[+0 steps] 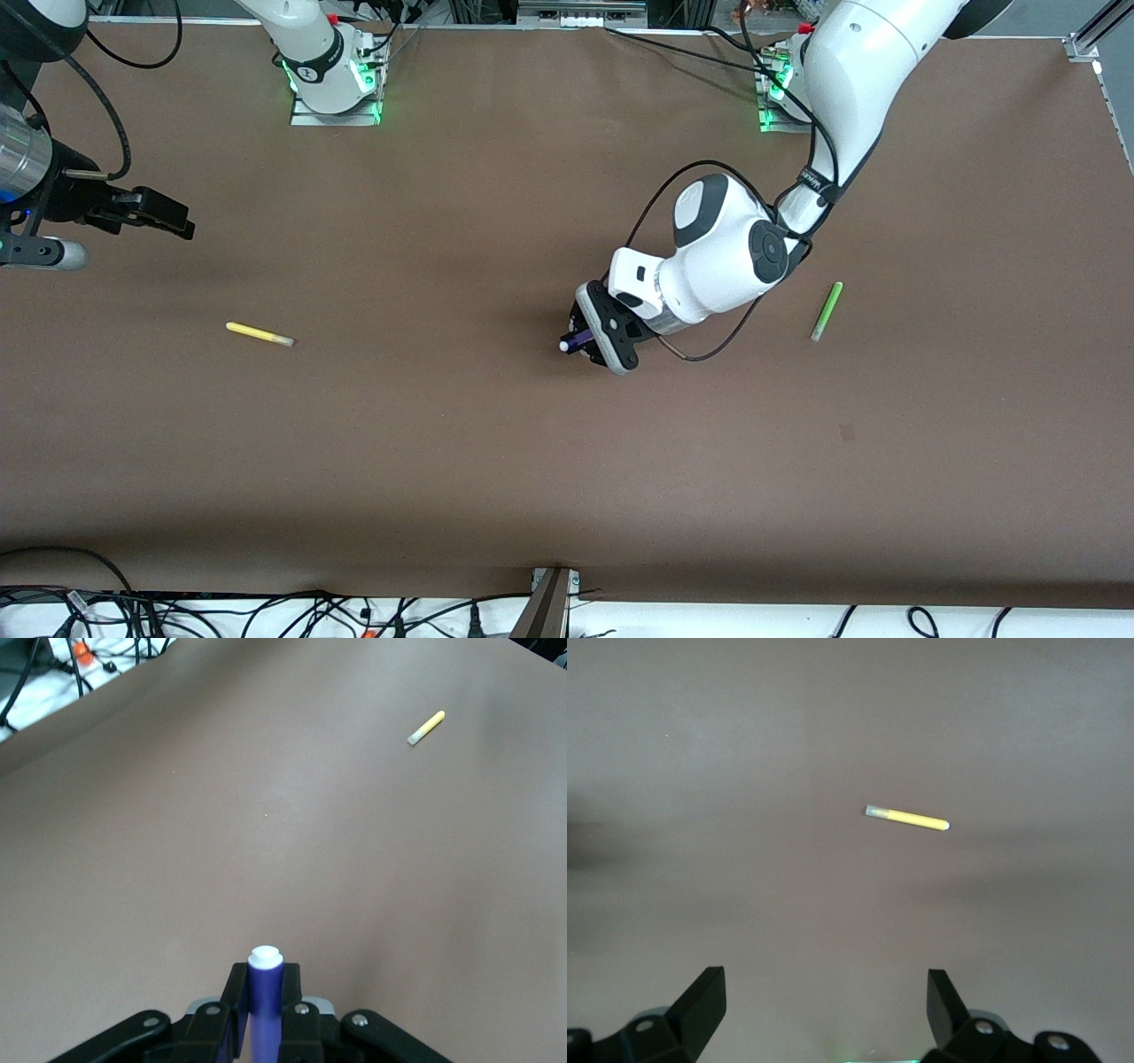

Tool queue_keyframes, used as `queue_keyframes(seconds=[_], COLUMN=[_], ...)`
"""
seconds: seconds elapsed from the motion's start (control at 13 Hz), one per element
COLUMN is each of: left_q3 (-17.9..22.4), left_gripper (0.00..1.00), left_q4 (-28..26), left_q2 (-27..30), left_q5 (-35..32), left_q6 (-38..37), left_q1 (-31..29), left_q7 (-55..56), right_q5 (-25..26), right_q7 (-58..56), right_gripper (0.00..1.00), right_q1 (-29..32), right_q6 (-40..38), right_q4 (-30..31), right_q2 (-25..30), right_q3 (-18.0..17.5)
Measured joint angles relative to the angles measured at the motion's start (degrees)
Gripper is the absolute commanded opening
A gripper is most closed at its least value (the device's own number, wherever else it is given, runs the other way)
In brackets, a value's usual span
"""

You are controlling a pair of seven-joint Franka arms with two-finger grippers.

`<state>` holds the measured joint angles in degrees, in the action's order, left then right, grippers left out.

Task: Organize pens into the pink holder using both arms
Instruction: 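Lower the blue marker into the pink cup and open the left gripper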

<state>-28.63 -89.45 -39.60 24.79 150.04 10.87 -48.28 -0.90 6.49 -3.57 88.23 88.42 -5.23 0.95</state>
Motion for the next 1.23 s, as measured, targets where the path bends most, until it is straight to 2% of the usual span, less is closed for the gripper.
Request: queue_keyframes(seconds=[0.15, 0.38, 0.46, 0.54, 1.23], left_q3=[-1.38, -1.71, -1.84, -2.09, -4.13], left_gripper=[0.0, 0.0, 0.21, 0.99, 1.0], left_q4=[-1.76, -3.81, -4.03, -4.1, -4.17], left_q2=[-0.26, -0.29, -0.32, -0.33, -0.25], left_q5=[0.0, 0.03, 0.15, 0.34, 0.41], left_q6=[3.23, 4.23, 4.24, 4.24, 4.45], left_q1=[-0.11, -0.42, -0.65, -0.84, -1.32], left_q7=[-1.89, -6.17, -6.87, -7.29, -7.73], right_q5=[0.05, 0.06, 0.06, 0.07, 0.09], right_q7=[0.74, 2.18, 2.18, 2.18, 2.16], right_gripper=[1.0, 1.0, 1.0, 1.0, 1.0], right_q1=[-0.46, -0.79, -0.78, -0.77, -0.97], right_q6=[0.21, 0.2, 0.2, 0.21, 1.57], right_q4=[-0.29, -0.4, -0.4, -0.4, -0.41], right_q2=[0.02, -0.07, -0.17, -0.25, -0.26], right_q3=[-0.08, -0.16, -0.08, 0.03, 0.04])
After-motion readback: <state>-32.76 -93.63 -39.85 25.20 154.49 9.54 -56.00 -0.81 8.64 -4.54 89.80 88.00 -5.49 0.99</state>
